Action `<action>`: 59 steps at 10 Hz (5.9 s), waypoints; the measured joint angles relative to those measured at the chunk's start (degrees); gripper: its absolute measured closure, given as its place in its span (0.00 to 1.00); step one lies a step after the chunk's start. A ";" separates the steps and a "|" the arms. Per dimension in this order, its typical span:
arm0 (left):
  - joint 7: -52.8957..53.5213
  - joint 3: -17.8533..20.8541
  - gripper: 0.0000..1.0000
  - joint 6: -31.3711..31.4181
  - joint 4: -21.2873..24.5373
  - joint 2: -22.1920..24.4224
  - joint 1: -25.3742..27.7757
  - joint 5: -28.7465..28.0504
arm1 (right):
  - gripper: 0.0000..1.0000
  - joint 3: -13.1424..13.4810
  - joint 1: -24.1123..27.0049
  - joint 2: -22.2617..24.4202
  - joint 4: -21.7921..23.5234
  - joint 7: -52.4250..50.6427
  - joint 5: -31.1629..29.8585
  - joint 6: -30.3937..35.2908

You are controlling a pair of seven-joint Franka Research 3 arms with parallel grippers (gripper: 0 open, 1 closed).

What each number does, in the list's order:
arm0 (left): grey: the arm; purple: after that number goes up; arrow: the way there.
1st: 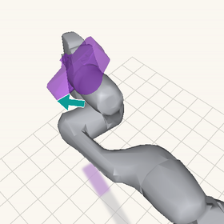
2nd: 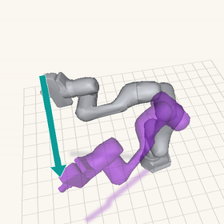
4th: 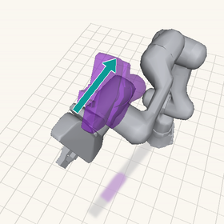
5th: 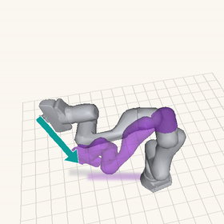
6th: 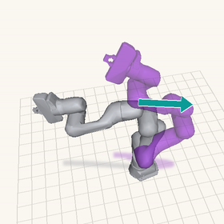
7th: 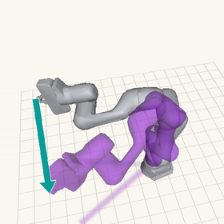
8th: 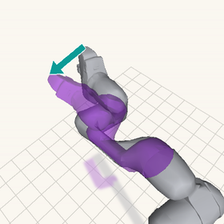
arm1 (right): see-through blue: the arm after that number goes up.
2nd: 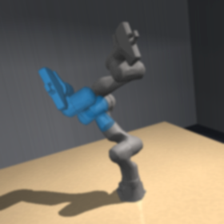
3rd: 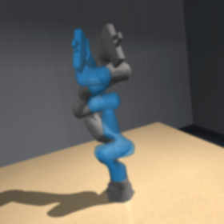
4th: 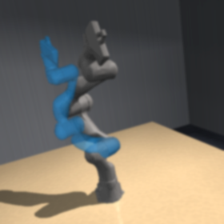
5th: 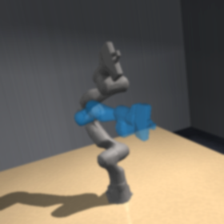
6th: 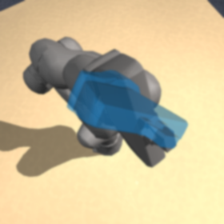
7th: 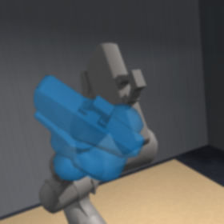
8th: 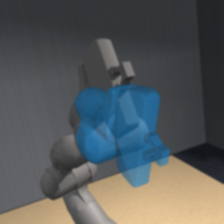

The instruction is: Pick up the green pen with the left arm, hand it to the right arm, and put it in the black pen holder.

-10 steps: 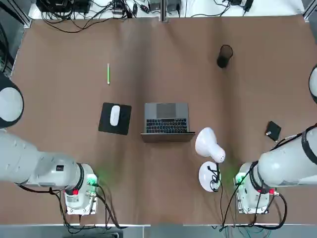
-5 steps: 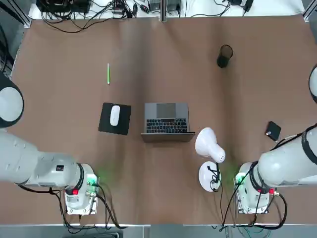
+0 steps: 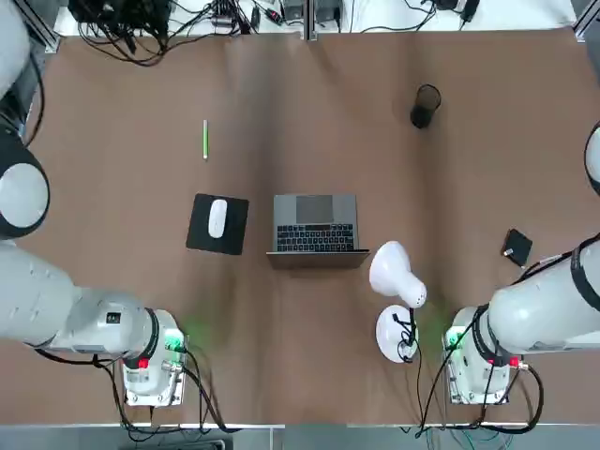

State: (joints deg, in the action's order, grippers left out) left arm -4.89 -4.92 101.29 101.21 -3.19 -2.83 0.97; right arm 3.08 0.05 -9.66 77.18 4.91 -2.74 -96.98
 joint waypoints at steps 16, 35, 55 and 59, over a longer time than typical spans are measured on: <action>-24.76 -0.81 0.16 41.59 19.36 -23.66 -2.62 -0.77 | 0.00 0.05 0.02 0.02 -0.03 0.00 0.00 0.09; -6.32 -7.21 0.81 28.07 2.66 -17.87 -2.27 -2.77 | 0.00 0.22 0.04 0.02 -0.03 0.00 0.00 0.09; 29.82 -15.99 0.81 14.90 -22.62 -22.34 -13.14 -6.35 | 0.00 0.20 0.05 0.02 -0.04 0.00 0.00 0.11; 28.40 -15.99 0.81 15.26 -26.21 -24.64 -15.60 -6.29 | 0.00 -0.06 0.04 0.02 -0.04 0.00 0.00 0.21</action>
State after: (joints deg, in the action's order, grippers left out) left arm 23.51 -20.91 116.55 75.00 -27.84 -18.43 -5.33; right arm 3.01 0.09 -9.64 77.14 4.91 -2.74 -96.77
